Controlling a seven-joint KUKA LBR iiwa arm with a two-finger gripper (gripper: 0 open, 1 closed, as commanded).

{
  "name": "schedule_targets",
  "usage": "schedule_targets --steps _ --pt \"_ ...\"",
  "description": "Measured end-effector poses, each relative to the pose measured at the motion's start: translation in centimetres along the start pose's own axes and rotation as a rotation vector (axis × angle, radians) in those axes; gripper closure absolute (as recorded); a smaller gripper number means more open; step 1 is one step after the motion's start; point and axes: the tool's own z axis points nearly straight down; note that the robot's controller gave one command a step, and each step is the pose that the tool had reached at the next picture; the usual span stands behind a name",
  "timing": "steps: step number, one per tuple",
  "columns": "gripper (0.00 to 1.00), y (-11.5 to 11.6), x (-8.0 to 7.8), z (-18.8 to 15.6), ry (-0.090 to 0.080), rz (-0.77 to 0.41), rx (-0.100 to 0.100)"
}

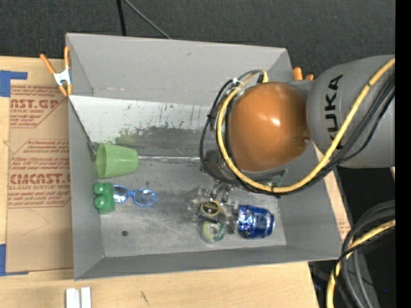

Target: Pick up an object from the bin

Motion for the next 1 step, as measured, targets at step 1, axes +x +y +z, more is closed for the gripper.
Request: schedule_targets --steps 1 --pt "1.00 -4.38 -7.43 -6.13 -0.006 -0.013 0.002"
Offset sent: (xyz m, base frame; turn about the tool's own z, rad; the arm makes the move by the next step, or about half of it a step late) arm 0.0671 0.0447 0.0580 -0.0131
